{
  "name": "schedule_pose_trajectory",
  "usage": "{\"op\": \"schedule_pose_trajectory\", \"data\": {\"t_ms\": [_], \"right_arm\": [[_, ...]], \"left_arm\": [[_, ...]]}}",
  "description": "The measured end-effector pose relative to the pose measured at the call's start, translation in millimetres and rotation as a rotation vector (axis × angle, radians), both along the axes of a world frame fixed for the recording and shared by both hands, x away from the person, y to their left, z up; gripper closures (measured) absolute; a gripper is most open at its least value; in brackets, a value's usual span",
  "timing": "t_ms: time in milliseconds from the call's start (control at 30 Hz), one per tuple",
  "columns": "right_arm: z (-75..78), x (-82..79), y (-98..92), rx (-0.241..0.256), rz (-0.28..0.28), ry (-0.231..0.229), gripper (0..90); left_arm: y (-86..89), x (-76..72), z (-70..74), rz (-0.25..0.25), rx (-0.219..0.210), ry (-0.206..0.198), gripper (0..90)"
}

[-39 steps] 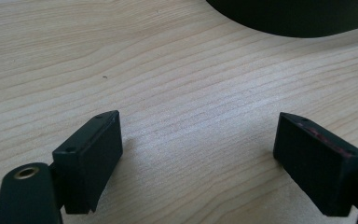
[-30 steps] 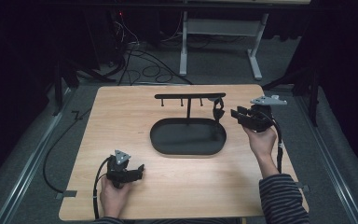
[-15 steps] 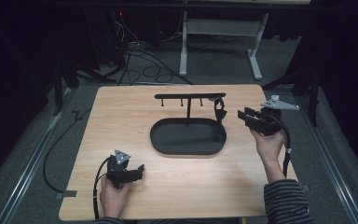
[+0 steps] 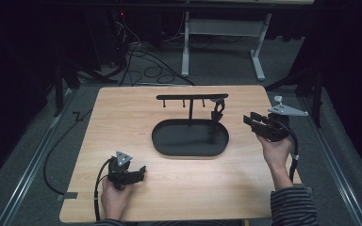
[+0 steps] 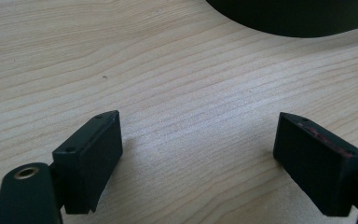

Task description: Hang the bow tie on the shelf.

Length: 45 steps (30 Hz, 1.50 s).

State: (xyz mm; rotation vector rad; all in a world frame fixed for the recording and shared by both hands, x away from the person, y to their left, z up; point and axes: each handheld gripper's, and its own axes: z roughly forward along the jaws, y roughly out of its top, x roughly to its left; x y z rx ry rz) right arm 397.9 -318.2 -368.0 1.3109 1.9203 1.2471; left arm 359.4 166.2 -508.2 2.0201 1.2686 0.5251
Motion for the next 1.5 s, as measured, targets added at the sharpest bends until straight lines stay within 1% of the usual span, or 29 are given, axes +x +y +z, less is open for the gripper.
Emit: {"op": "schedule_pose_trajectory", "data": {"t_ms": [167,233,467,567,700,967,1300,1500], "right_arm": [[-0.1,-6.0,-1.8,0.004,-0.004,-0.008,63.0],[-0.9,-10.2,-3.8,0.007,-0.005,-0.021,63.0],[-2.1,-16.5,-7.4,0.012,-0.005,-0.019,62.8],[-2.1,-19.7,-9.4,0.012,-0.007,-0.026,62.8],[-3.0,-23.8,-10.6,0.009,-0.009,-0.021,62.6],[-3.0,-33.2,-14.3,0.004,-0.010,-0.029,62.5],[-6.9,-42.8,-18.3,0.013,-0.011,-0.029,62.4],[-10.5,-47.8,-19.7,0.021,-0.016,-0.021,62.3]], "left_arm": [[0.0,0.0,0.0,0.000,0.000,0.000,16.0],[0.0,0.0,0.0,0.000,0.000,0.000,16.0],[0.0,0.0,0.0,0.000,0.000,0.000,16.0],[0.0,0.0,0.0,0.000,0.000,0.000,16.0],[0.0,0.0,0.0,0.000,0.000,0.000,16.0],[-0.1,0.0,0.0,0.000,0.000,0.000,16.0],[-0.1,0.0,0.0,0.000,0.000,0.000,16.0],[-0.1,0.0,0.0,0.000,0.001,0.000,16.0]]}}
